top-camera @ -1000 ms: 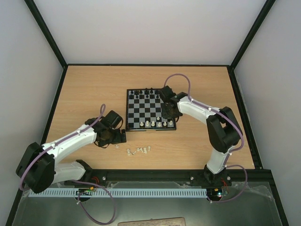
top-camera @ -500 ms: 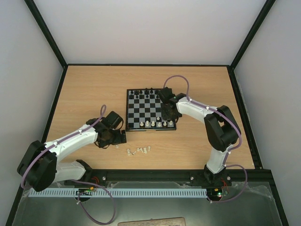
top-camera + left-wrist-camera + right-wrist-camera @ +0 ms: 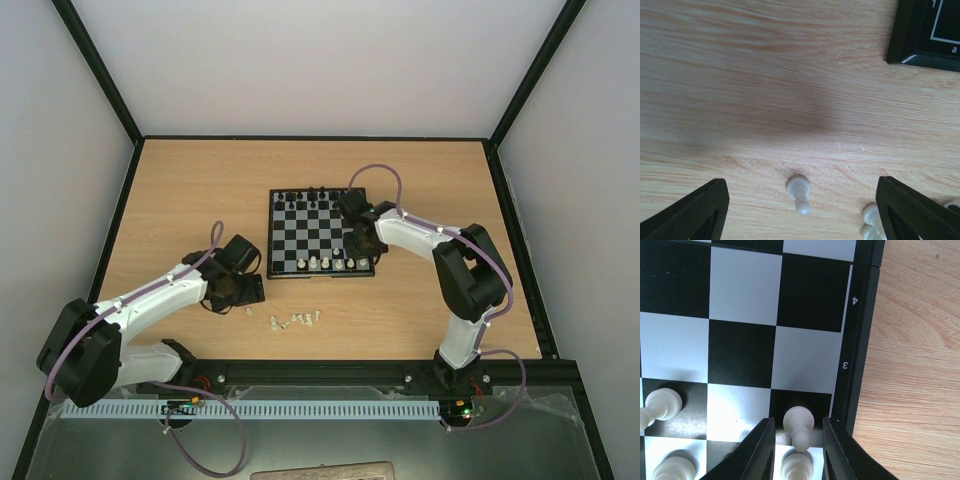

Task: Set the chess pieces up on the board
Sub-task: Place the chess piece on the chessboard.

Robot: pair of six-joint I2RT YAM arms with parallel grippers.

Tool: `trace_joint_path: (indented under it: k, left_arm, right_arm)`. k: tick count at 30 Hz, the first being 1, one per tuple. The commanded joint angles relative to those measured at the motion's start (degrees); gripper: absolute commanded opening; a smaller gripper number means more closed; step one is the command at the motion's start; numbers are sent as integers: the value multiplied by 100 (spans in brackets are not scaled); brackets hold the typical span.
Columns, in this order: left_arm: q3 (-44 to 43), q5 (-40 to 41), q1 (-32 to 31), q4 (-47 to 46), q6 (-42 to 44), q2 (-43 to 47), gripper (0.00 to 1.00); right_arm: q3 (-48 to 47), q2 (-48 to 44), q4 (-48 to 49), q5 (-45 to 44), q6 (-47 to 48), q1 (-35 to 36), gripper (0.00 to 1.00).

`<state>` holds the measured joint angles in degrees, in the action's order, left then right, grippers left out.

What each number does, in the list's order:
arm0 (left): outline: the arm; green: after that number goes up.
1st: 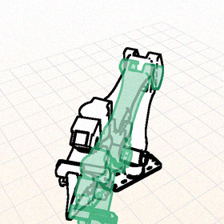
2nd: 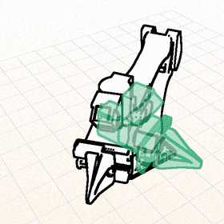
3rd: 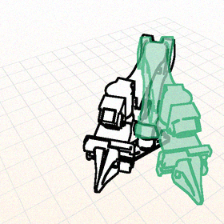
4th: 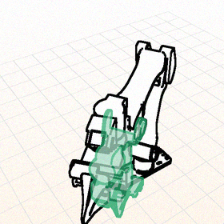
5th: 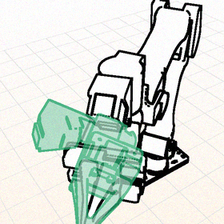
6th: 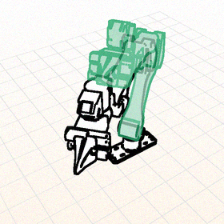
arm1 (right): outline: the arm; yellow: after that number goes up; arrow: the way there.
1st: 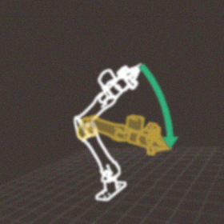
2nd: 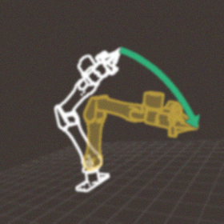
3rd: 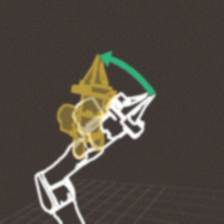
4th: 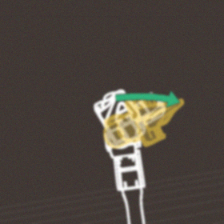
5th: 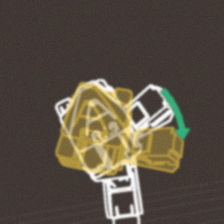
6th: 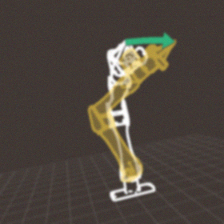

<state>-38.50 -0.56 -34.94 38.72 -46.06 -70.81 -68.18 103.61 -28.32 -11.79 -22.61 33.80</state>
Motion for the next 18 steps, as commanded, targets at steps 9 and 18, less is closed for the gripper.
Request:
trace_joint_path:
  k: [9, 18]
  left_arm:
    - [181, -81, -2, 44, -105, 38, 59]
    - [325, -90, -170, -52, -255, -68, 37]
  right_arm:
    - [155, -612, -174, 87, 17, -5, 27]
    - [232, -991, -135, 235, 46, 3, 27]
